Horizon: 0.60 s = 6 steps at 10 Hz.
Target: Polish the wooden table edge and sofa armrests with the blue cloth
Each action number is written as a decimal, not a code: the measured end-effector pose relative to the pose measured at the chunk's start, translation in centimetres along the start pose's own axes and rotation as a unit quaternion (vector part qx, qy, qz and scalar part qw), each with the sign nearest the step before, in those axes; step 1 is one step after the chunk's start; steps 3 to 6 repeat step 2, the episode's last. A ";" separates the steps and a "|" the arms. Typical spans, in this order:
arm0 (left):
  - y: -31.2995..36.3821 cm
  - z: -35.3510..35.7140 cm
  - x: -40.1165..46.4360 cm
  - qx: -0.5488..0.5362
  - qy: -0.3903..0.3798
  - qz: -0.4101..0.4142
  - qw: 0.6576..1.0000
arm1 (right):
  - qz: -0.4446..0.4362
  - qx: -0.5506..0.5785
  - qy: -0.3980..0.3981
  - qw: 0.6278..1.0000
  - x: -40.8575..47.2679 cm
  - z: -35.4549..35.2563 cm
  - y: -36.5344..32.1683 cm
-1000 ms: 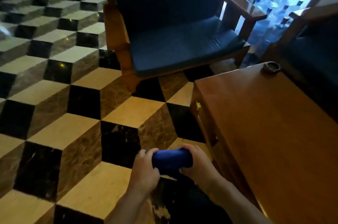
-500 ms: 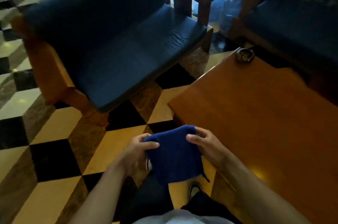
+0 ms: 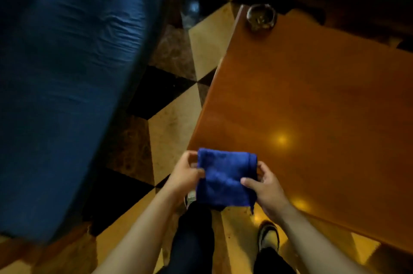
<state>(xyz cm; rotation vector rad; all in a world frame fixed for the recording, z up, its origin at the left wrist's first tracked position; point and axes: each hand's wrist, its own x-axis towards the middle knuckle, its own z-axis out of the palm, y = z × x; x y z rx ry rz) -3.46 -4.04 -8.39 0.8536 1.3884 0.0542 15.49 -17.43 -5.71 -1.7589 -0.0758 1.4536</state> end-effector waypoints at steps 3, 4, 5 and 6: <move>1.7 -1.3 7.4 0.252 -0.006 0.003 0.968 | 0.080 -0.089 0.180 0.976 6.8 3.6 1.8; 1.7 -1.3 7.4 0.252 -0.006 0.003 0.968 | 0.080 -0.089 0.180 0.976 6.8 3.6 1.8; 1.7 -1.3 7.4 0.252 -0.006 0.003 0.968 | 0.080 -0.089 0.180 0.976 6.8 3.6 1.8; 1.7 -1.3 7.4 0.252 -0.006 0.003 0.968 | 0.080 -0.089 0.180 0.976 6.8 3.6 1.8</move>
